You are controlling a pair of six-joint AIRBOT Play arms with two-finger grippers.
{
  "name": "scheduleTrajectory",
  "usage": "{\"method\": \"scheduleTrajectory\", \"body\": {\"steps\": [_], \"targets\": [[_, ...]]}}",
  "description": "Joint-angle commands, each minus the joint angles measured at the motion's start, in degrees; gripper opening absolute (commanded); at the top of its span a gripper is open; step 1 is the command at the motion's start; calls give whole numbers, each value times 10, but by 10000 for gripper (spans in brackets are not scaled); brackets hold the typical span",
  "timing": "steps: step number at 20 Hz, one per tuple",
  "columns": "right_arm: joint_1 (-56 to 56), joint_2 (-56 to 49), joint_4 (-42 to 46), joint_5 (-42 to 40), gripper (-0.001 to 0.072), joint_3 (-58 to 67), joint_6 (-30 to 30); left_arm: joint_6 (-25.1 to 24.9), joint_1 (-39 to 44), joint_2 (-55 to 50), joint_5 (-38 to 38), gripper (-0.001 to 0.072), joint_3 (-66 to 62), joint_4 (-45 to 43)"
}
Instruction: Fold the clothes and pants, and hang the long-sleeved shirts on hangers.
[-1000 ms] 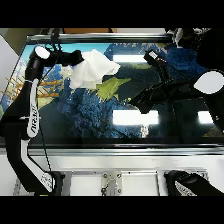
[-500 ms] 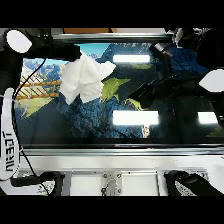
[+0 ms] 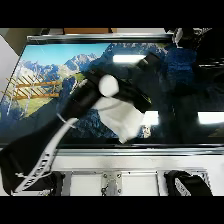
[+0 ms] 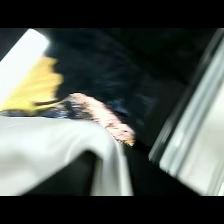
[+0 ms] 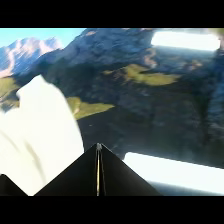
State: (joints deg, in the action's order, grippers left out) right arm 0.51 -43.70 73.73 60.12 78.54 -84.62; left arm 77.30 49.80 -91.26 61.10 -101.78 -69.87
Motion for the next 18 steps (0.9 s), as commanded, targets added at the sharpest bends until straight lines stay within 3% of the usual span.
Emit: {"method": "scheduleTrajectory", "body": {"steps": [1, 4, 6, 10, 12, 15, 17, 18], "targets": [[-31, 28, 34, 28, 31, 0, -28, 87, 66, -51, 7, 619, -34, -115], [-33, 26, 47, 54, 32, -2, -23, 169, -3, -23, 71, 619, -42, -141], [-33, 26, 47, 66, 31, -11, -20, 229, -64, 26, 79, 619, 27, -140], [-32, 24, 45, 72, 31, -57, -20, 269, -142, 108, 56, 619, 231, -135], [-31, 20, 40, 75, 31, -97, -14, 261, -165, 119, 2, 619, 330, -73], [-31, 6, -8, 77, 32, -167, 54, 184, -169, 99, -82, 619, 415, 56], [-31, -15, -27, 82, 57, -205, 75, 156, -162, 68, -93, 619, 424, 93], [-31, -28, -27, 88, 218, -218, 83, 156, -161, 53, -95, 619, 424, 95]]}}
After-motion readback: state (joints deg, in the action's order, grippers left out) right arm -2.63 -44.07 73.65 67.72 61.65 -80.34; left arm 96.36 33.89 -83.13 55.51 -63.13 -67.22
